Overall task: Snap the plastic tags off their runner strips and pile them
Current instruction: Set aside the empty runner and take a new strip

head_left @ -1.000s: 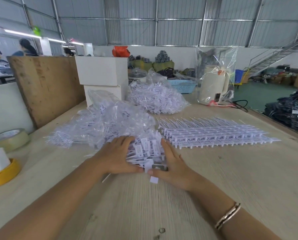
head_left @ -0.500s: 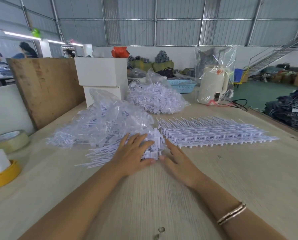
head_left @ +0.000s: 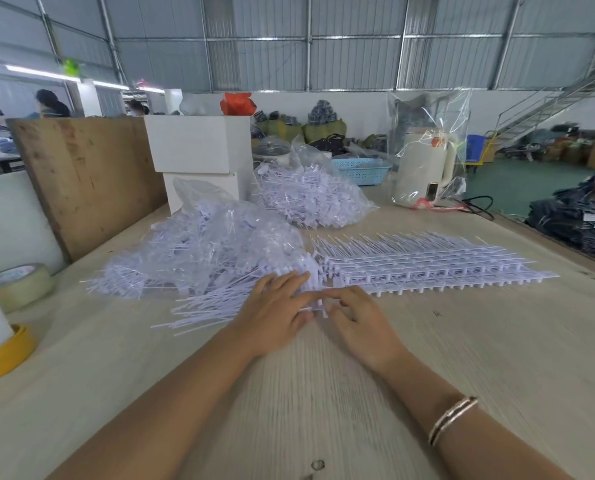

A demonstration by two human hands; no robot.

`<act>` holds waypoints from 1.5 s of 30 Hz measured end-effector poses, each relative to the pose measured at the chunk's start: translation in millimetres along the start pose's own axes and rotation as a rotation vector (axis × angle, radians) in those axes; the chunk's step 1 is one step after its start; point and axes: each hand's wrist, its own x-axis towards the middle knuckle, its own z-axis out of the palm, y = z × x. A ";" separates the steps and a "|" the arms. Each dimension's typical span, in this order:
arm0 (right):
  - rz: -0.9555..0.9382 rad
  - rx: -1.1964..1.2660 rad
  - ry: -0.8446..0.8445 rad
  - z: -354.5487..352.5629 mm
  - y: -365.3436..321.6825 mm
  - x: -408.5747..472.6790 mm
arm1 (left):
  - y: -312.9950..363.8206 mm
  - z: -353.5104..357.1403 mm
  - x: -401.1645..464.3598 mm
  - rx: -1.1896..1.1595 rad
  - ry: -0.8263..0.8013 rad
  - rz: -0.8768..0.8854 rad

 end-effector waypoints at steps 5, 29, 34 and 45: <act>0.041 -0.005 0.006 -2.3 2.7 1.4 | -17.5 0.6 10.0 0.044 -0.021 0.003; 0.499 0.074 0.346 -49.5 31.4 9.8 | 29.0 6.2 39.4 0.094 -0.052 -0.077; 0.480 0.056 0.308 -44.3 27.4 12.9 | 12.4 11.8 32.2 0.129 0.015 -0.068; 0.415 0.124 0.483 -47.8 25.0 13.8 | 77.3 5.4 76.3 0.103 0.172 0.020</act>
